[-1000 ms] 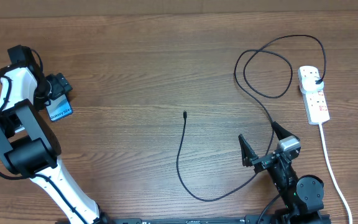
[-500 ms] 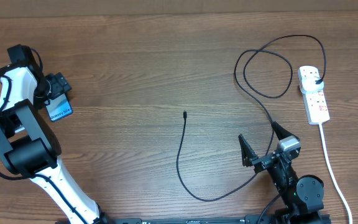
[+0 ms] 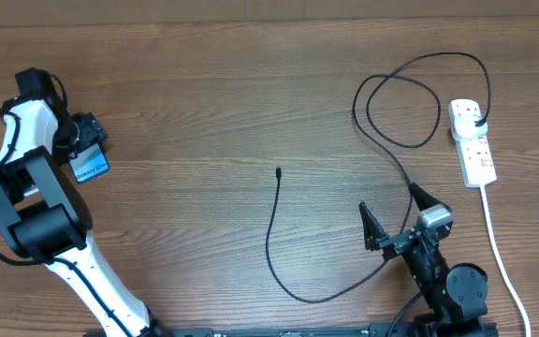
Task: Plug charger to phone and switch on socket
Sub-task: 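Grasp the phone's edge with the left gripper, tilting it up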
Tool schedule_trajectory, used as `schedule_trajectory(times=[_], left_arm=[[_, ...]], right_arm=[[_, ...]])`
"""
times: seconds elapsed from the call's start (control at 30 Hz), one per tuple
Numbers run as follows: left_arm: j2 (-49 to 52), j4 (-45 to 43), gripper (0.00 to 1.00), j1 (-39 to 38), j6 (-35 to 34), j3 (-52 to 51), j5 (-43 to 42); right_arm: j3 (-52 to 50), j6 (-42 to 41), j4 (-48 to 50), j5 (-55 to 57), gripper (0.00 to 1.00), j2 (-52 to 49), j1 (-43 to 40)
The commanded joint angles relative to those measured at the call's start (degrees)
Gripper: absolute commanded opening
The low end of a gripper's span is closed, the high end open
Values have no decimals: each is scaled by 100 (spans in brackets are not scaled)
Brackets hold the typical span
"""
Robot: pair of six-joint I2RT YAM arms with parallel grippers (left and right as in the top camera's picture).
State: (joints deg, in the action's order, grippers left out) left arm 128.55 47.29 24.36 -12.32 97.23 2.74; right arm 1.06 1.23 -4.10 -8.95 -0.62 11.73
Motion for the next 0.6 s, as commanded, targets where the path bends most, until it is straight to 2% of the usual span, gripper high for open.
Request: schedule_trajectory(times=[0.0, 0.33, 0.57], left_arm=[[240, 94, 85, -37, 74, 42, 42], [238, 142, 81, -37, 70, 42, 39], [238, 133, 73, -39, 52, 44, 35]], right_arm=[[-61, -33, 28, 37, 100, 46, 31], [-63, -31, 28, 35, 100, 46, 31], [-61, -33, 28, 37, 100, 46, 31]])
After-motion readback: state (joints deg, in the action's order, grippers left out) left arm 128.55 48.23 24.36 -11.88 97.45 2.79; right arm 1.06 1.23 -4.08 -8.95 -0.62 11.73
